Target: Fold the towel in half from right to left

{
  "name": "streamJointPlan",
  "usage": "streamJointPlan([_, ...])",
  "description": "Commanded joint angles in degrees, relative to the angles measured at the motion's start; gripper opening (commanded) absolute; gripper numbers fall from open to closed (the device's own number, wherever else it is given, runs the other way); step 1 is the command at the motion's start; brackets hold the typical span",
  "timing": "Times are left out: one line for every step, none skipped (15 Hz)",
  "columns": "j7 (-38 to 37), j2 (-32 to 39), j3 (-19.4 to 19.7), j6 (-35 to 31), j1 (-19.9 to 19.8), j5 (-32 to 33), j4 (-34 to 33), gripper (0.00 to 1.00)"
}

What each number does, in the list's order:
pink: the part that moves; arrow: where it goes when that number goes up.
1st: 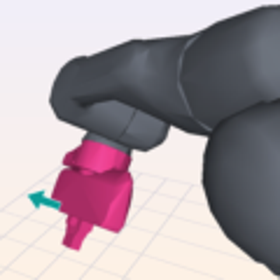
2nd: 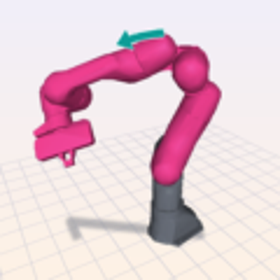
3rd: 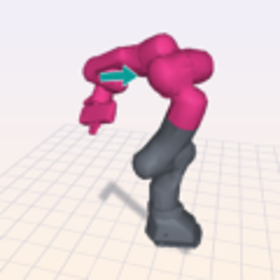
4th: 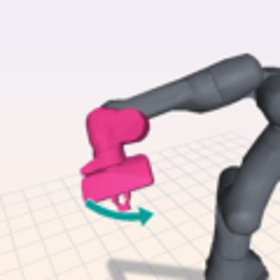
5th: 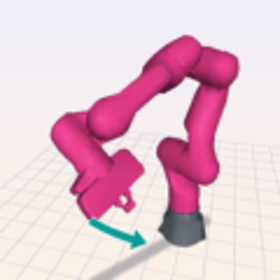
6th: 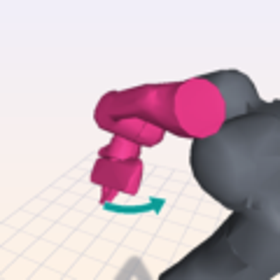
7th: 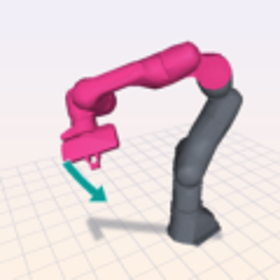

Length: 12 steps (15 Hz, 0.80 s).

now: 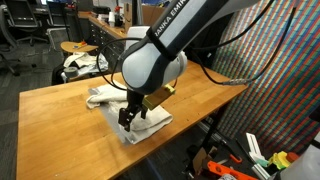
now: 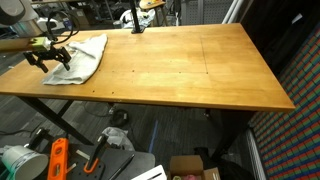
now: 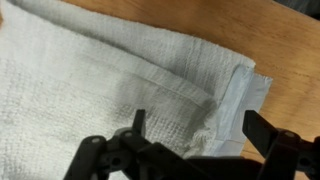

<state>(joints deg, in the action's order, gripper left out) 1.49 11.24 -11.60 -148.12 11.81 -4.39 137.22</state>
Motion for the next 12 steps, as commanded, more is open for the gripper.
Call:
streamJointPlan([-6.3, -2.9, 0.8, -4.0, 1.7, 5.2, 3.9, 0.75])
streamJointPlan([-7.5, -3.1, 0.8, -3.9, 1.8, 6.3, 4.2, 0.68])
streamJointPlan([-8.5, -3.2, 0.9, -3.8, 2.0, 7.4, 4.5, 0.58])
streamJointPlan([-9.2, -3.4, 0.7, -3.5, 2.0, 7.9, 4.7, 0.5])
streamJointPlan([-9.9, -3.6, 0.6, -3.6, 2.1, 8.4, 4.9, 0.44])
streamJointPlan([-10.3, -3.7, 0.5, -3.4, 2.2, 8.6, 5.0, 0.35])
streamJointPlan([-10.7, -3.8, 0.5, -3.3, 2.2, 8.8, 5.0, 0.29])
streamJointPlan([-10.9, -4.0, 0.5, -2.8, 2.2, 9.0, 4.9, 0.19])
streamJointPlan([-10.9, -4.2, 0.4, -2.7, 2.2, 8.8, 4.9, 0.13])
streamJointPlan([-10.9, -4.4, 0.3, -2.7, 2.1, 8.6, 4.8, 0.06])
streamJointPlan([-10.8, -4.5, 0.3, -2.8, 2.0, 8.4, 4.7, 0.02])
streamJointPlan([-10.7, -4.7, 0.3, -2.4, 1.8, 8.2, 4.5, 0.0])
